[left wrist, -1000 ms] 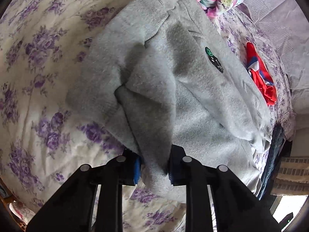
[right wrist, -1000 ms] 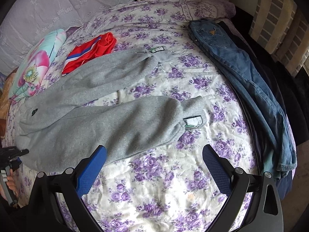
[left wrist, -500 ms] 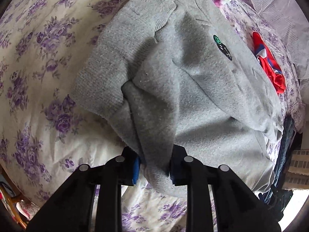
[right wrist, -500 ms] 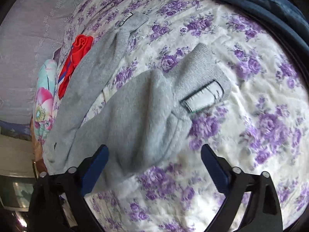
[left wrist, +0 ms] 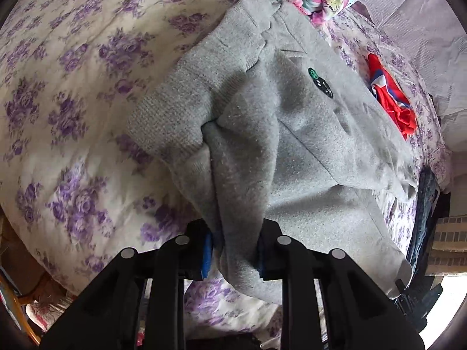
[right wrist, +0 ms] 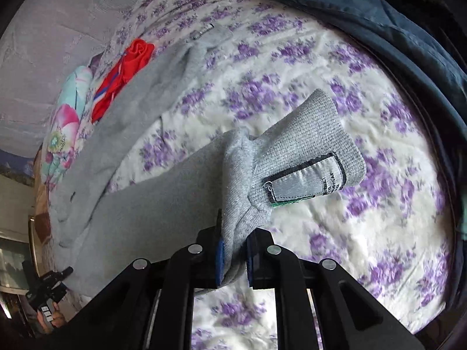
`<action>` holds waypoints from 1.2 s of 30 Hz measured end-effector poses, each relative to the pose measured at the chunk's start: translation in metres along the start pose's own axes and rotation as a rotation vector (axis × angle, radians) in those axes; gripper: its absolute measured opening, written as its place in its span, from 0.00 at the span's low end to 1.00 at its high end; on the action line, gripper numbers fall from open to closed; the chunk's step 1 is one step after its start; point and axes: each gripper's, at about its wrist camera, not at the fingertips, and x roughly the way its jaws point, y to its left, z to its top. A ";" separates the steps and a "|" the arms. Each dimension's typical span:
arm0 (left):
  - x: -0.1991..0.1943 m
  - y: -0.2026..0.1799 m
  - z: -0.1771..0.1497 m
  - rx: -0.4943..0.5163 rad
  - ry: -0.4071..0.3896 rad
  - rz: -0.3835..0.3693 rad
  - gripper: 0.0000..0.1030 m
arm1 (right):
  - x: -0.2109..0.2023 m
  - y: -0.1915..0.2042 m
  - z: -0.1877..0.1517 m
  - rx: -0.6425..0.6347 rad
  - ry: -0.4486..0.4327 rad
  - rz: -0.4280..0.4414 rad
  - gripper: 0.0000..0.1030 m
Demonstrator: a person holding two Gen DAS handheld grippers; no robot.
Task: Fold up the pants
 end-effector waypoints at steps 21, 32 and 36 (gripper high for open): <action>-0.091 -0.027 0.040 0.168 -0.238 0.164 0.49 | -0.049 0.043 0.076 -0.218 -0.113 -0.038 0.69; 0.044 -0.094 0.137 0.270 -0.013 0.310 0.37 | 0.113 0.080 0.225 -0.153 -0.007 -0.014 0.50; 0.059 -0.085 0.151 0.234 -0.003 0.343 0.13 | 0.120 0.078 0.229 -0.133 -0.007 0.005 0.10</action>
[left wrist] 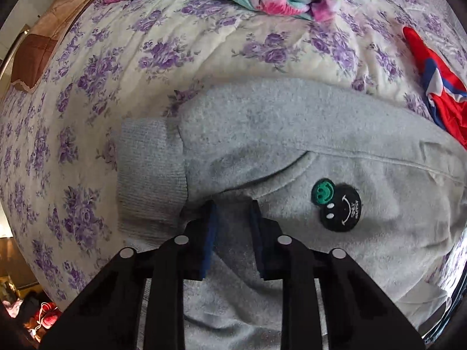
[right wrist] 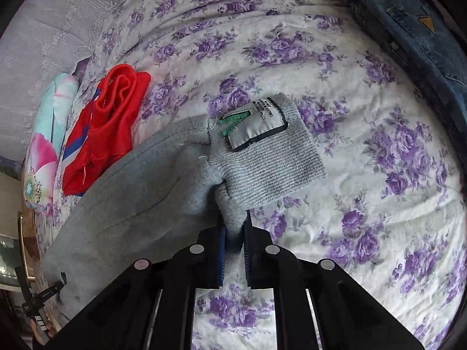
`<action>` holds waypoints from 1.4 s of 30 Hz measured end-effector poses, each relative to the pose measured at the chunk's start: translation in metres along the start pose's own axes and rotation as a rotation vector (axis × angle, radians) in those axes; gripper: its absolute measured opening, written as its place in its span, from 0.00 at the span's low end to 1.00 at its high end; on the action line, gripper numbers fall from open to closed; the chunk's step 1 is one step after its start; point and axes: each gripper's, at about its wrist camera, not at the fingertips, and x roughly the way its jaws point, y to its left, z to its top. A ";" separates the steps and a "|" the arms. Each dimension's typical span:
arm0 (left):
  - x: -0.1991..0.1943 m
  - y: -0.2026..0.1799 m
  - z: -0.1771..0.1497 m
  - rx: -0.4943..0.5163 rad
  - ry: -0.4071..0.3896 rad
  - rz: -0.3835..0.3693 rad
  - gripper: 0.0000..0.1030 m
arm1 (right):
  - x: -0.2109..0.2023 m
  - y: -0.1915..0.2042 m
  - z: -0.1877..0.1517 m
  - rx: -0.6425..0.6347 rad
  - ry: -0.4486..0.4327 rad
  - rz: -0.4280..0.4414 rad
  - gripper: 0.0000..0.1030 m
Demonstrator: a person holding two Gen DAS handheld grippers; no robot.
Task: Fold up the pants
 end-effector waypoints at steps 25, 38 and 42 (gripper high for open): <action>-0.080 0.024 0.065 0.516 -0.110 -0.145 0.92 | -0.110 0.028 -0.106 -0.151 -0.034 -0.042 0.55; -0.023 0.000 0.062 0.536 0.009 -0.192 0.11 | -0.085 0.200 -0.101 -0.711 0.044 0.150 0.56; -0.031 0.002 0.060 0.517 -0.002 -0.191 0.11 | -0.035 0.309 -0.093 -1.028 0.111 0.343 0.62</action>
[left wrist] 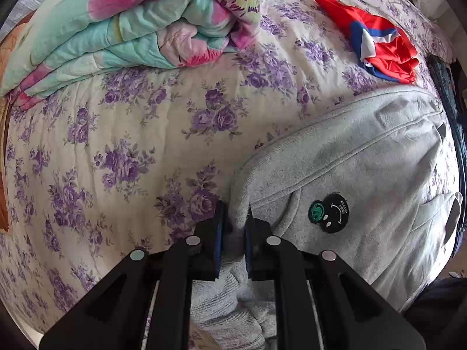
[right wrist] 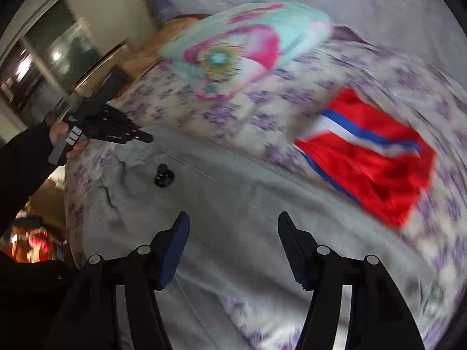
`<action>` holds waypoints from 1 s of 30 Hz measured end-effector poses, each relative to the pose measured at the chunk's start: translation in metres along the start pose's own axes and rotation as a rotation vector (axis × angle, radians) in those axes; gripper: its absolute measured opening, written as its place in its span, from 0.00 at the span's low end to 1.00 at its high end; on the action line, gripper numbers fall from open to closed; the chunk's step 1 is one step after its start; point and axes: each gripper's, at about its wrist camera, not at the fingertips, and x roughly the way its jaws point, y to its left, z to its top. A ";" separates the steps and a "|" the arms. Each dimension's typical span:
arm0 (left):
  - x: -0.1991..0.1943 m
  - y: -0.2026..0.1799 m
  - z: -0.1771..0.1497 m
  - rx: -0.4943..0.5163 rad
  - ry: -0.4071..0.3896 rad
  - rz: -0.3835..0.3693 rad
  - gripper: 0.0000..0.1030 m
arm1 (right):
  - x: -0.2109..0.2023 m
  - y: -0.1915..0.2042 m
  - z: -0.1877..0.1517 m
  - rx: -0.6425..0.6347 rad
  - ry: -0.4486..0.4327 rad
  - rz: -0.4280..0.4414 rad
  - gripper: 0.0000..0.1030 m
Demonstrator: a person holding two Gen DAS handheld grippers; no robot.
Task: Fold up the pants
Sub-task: 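Grasp the waistband edge with the right gripper beside the left gripper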
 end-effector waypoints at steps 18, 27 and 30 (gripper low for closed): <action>0.008 0.019 0.002 -0.088 -0.041 0.030 0.11 | 0.149 0.017 0.099 -0.310 0.232 0.059 0.09; 0.008 0.018 0.010 -0.101 -0.031 0.094 0.12 | 0.126 0.035 0.095 -0.257 0.220 -0.039 0.09; -0.031 0.012 -0.004 -0.051 -0.091 0.055 0.12 | 0.076 0.045 0.093 -0.235 0.172 0.001 0.10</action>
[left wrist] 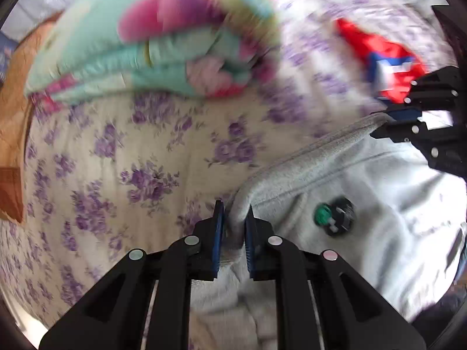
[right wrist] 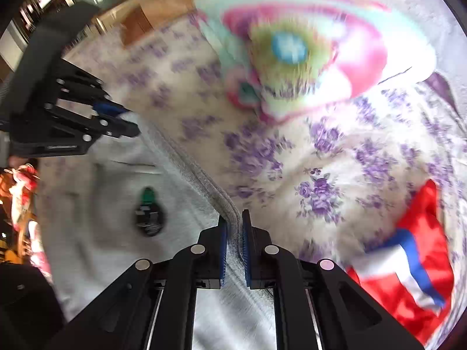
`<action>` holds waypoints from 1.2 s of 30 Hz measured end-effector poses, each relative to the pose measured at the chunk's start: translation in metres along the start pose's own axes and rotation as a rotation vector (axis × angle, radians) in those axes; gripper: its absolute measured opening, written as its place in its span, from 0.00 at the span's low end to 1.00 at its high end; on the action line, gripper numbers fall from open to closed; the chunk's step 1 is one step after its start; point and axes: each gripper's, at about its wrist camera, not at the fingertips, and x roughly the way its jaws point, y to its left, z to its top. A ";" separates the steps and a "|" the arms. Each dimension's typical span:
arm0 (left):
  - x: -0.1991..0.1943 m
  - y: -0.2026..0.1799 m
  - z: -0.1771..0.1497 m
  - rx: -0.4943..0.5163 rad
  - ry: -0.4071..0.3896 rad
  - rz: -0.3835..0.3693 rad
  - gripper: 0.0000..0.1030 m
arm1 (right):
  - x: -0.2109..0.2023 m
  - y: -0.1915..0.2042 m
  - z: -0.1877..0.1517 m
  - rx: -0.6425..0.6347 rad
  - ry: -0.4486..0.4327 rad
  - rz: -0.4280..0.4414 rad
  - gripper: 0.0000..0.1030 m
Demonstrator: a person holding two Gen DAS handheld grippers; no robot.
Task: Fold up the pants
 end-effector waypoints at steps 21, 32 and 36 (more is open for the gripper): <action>-0.049 -0.058 -0.209 0.140 0.021 -0.147 0.12 | -0.015 0.212 -0.168 0.232 0.040 0.150 0.10; -0.052 -0.066 -0.237 0.218 0.101 -0.134 0.66 | 0.040 0.209 -0.189 0.339 0.118 0.143 0.10; -0.081 -0.061 -0.260 0.195 0.077 -0.093 0.72 | 0.044 0.210 -0.191 0.348 0.109 0.127 0.10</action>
